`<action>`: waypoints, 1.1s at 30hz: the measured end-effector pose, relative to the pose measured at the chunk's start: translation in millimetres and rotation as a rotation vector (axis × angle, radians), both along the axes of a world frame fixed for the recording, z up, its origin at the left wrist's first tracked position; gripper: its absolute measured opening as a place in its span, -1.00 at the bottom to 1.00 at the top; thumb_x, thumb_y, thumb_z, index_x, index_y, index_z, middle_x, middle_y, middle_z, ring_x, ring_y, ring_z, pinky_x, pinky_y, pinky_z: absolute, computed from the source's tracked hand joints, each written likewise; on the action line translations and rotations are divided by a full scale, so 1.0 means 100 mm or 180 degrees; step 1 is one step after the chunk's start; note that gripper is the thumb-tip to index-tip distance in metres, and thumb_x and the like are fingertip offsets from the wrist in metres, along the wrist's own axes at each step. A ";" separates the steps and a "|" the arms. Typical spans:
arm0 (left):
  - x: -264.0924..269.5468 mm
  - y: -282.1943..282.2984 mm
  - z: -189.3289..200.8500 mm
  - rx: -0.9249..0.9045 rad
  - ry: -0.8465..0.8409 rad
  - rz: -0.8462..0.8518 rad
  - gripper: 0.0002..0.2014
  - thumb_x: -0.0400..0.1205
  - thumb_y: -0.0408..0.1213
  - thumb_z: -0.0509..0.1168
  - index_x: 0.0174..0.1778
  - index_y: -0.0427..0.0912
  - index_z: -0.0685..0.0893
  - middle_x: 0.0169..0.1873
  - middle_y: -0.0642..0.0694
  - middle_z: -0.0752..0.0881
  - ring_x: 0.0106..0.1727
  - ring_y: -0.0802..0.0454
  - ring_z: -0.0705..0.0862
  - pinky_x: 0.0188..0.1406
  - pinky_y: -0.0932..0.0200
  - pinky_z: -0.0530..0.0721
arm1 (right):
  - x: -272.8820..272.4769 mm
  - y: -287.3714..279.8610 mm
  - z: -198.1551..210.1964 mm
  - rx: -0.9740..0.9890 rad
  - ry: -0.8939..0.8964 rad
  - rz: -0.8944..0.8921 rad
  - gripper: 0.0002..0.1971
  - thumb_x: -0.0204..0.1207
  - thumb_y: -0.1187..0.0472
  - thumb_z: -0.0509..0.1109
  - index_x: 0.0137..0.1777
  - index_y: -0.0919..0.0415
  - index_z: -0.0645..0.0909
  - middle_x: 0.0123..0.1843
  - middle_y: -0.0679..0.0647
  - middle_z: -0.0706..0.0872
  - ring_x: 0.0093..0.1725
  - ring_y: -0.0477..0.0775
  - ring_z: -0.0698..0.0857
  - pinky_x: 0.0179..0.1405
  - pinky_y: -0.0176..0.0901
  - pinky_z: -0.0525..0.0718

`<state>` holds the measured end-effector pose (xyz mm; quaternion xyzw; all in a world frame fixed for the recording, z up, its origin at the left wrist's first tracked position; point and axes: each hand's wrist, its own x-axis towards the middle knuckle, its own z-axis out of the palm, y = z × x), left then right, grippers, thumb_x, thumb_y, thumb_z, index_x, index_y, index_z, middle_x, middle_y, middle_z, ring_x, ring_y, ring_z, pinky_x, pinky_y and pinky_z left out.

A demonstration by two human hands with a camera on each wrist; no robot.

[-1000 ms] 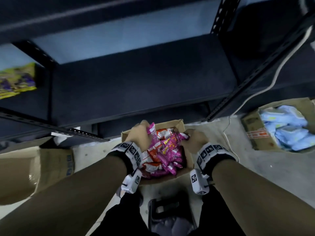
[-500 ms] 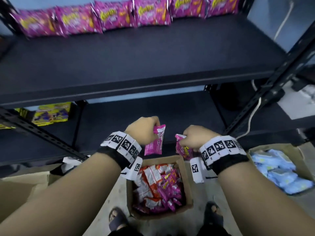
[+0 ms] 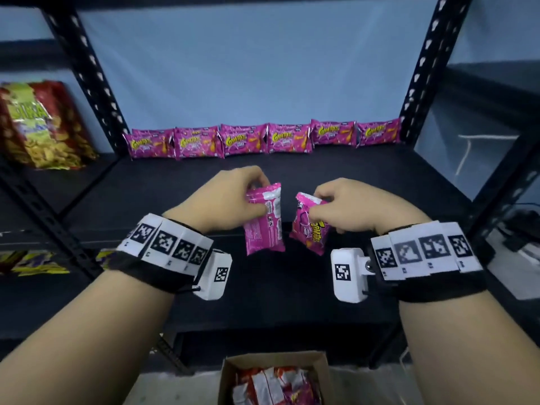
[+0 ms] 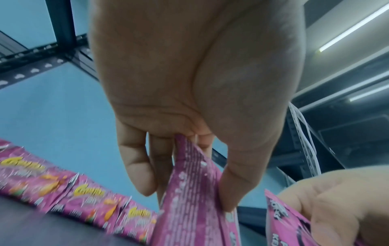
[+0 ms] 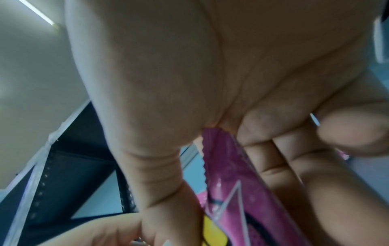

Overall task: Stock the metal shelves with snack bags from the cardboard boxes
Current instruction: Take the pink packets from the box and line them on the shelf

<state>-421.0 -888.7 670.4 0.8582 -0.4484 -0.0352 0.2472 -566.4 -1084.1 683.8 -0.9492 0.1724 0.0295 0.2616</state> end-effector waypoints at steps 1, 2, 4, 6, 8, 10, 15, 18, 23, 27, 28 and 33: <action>0.04 0.01 0.10 -0.0135 0.0008 0.0038 -0.73 0.54 -0.16 0.51 0.11 0.11 0.66 -0.09 0.13 0.78 -0.23 0.23 0.79 -0.15 0.10 0.77 | 0.01 0.01 0.12 -0.0032 -0.0126 0.0003 -0.80 0.52 -0.07 0.46 -0.09 0.04 0.71 -0.30 -0.03 0.74 -0.26 0.03 0.75 -0.19 -0.09 0.64; 0.07 0.02 0.18 -0.0244 0.0014 0.0058 -0.73 0.54 -0.18 0.52 0.11 0.09 0.66 -0.08 0.12 0.78 -0.24 0.22 0.80 -0.15 0.07 0.79 | 0.02 0.01 0.20 -0.0061 -0.0225 0.0003 -0.81 0.52 -0.08 0.46 -0.10 0.02 0.71 -0.29 -0.05 0.73 -0.23 0.02 0.74 -0.18 -0.09 0.63; 0.15 0.02 0.29 -0.0364 -0.0070 0.0103 -0.71 0.53 -0.18 0.54 0.11 0.06 0.66 -0.07 0.12 0.77 -0.20 0.16 0.80 -0.08 -0.02 0.79 | 0.06 0.00 0.35 -0.0103 -0.0382 0.0030 -0.80 0.52 -0.09 0.47 -0.08 0.02 0.72 -0.24 -0.03 0.72 -0.19 0.05 0.74 -0.17 -0.09 0.62; 0.23 0.00 0.33 -0.0378 -0.0155 0.0175 -0.71 0.53 -0.16 0.56 0.11 0.05 0.66 -0.07 0.11 0.74 -0.15 0.10 0.77 -0.07 -0.03 0.76 | 0.12 -0.03 0.41 -0.0104 -0.0495 0.0042 -0.79 0.54 -0.09 0.46 -0.06 0.04 0.71 -0.19 -0.03 0.70 -0.19 0.06 0.72 -0.21 -0.10 0.60; 0.31 -0.04 0.31 -0.0425 -0.0140 0.0232 -0.71 0.53 -0.20 0.56 0.10 0.03 0.65 -0.11 0.08 0.73 -0.19 0.06 0.76 -0.16 -0.01 0.73 | 0.20 -0.06 0.39 -0.0110 -0.0627 0.0011 -0.81 0.56 -0.07 0.46 -0.06 0.04 0.69 -0.16 -0.03 0.68 -0.21 0.05 0.68 -0.28 -0.13 0.51; 0.40 -0.09 0.25 -0.0544 -0.0023 0.0278 -0.70 0.54 -0.23 0.56 0.12 0.01 0.64 -0.11 0.07 0.75 -0.19 0.09 0.78 -0.21 0.07 0.72 | 0.28 -0.08 0.29 -0.0111 -0.0799 -0.0098 -0.84 0.56 -0.06 0.46 -0.06 0.00 0.69 -0.12 -0.05 0.69 -0.18 0.03 0.67 -0.31 -0.13 0.48; 0.66 -0.20 -0.09 -0.0750 0.0507 0.0614 -0.54 0.56 -0.13 0.55 0.29 0.01 0.50 0.00 -0.04 0.76 -0.08 0.01 0.80 -0.08 0.04 0.77 | 0.48 -0.21 -0.16 0.0054 -0.1068 -0.0227 -0.88 0.55 0.06 0.48 0.05 -0.10 0.70 -0.06 -0.10 0.77 -0.12 -0.06 0.73 -0.23 -0.14 0.62; 0.75 -0.24 -0.32 -0.0869 0.0807 0.0995 -0.53 0.57 -0.08 0.55 0.29 -0.01 0.48 -0.02 -0.08 0.74 -0.10 0.02 0.79 -0.05 0.02 0.76 | 0.56 -0.27 -0.44 -0.0001 -0.1144 -0.0268 -0.77 0.55 0.12 0.49 0.17 -0.12 0.68 0.07 -0.07 0.72 0.02 0.00 0.71 -0.02 -0.03 0.69; 0.84 -0.22 -0.58 -0.0577 0.0843 0.1387 -0.56 0.63 0.07 0.47 0.31 -0.05 0.55 0.06 -0.03 0.72 0.01 0.09 0.70 0.03 0.12 0.55 | 0.61 -0.31 -0.74 -0.0147 -0.0983 -0.0334 -0.60 0.47 0.17 0.52 0.28 -0.14 0.61 0.17 -0.05 0.51 0.27 0.11 0.53 0.24 0.14 0.67; 0.85 -0.22 -0.64 -0.0338 0.0454 0.1362 -0.44 0.62 0.15 0.44 0.43 -0.11 0.57 0.31 -0.10 0.66 0.31 -0.05 0.65 0.29 0.09 0.56 | 0.62 -0.30 -0.84 -0.0063 -0.1025 -0.0307 -0.59 0.36 -0.08 0.57 0.22 -0.20 0.64 0.20 -0.14 0.44 0.31 0.02 0.40 0.37 0.12 0.59; 0.83 -0.24 -0.65 -0.0326 0.0323 0.1310 -0.41 0.62 0.15 0.44 0.46 -0.12 0.56 0.37 -0.12 0.62 0.38 -0.06 0.61 0.37 0.07 0.55 | 0.63 -0.30 -0.85 -0.0031 -0.1143 -0.0318 -0.60 0.35 -0.13 0.57 0.20 -0.20 0.66 0.20 -0.18 0.44 0.31 -0.01 0.39 0.39 0.09 0.58; 0.64 -0.43 -0.68 -0.0082 -0.0020 0.0810 -0.21 0.67 0.20 0.36 0.71 -0.18 0.34 0.64 -0.15 0.44 0.65 -0.11 0.42 0.67 -0.13 0.35 | 0.78 -0.29 -0.79 -0.0164 -0.1450 -0.0356 -0.56 0.61 -0.12 0.44 0.45 -0.04 0.64 0.54 -0.16 0.48 0.53 -0.05 0.40 0.54 0.09 0.49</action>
